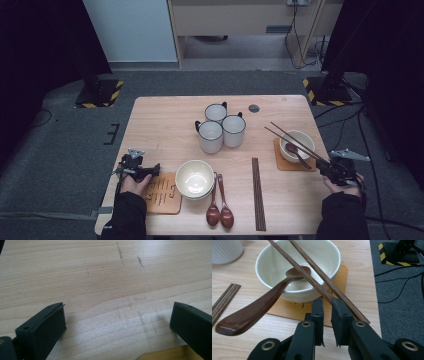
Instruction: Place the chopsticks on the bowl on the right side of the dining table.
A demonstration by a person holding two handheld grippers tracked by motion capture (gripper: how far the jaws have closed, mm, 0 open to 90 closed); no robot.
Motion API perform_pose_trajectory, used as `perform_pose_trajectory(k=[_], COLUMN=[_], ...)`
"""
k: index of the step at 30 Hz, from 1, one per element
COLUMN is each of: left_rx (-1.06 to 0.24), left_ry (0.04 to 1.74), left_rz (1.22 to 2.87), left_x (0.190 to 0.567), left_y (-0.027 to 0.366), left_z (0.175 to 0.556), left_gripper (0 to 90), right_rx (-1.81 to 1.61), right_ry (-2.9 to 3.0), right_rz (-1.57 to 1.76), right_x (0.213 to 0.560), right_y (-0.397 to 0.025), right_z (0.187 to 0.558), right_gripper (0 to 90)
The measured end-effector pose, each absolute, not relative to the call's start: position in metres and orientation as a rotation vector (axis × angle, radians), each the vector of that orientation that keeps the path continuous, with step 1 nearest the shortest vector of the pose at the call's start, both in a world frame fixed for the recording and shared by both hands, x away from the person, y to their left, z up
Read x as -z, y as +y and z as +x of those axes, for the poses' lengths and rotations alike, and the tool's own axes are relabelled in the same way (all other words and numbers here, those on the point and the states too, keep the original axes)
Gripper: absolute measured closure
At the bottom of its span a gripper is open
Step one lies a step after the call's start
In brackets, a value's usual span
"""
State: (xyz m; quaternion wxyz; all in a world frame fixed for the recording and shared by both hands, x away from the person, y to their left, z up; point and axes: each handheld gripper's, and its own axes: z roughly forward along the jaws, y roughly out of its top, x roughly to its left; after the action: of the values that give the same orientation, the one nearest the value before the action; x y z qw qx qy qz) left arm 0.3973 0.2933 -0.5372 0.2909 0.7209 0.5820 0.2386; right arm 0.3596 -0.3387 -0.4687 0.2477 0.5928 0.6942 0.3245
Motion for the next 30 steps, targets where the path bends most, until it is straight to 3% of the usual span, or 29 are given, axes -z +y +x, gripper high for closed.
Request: perform_pose_trajectory(k=[18, 30], left_rx=[-0.636, -0.636], left_ry=[1.552, 1.552], left_rz=[1.922, 1.922], left_x=[0.537, 0.537], left_y=[0.293, 0.293], left_z=[0.397, 0.397], left_gripper=[0.0, 0.0], right_rx=[-0.923, -0.992], right_ry=[1.874, 1.865], right_rz=[1.58, 1.501], right_x=[0.465, 0.448], right_y=[-0.34, -0.331], right_z=[0.36, 0.368], right_gripper=[77.4, 70.4])
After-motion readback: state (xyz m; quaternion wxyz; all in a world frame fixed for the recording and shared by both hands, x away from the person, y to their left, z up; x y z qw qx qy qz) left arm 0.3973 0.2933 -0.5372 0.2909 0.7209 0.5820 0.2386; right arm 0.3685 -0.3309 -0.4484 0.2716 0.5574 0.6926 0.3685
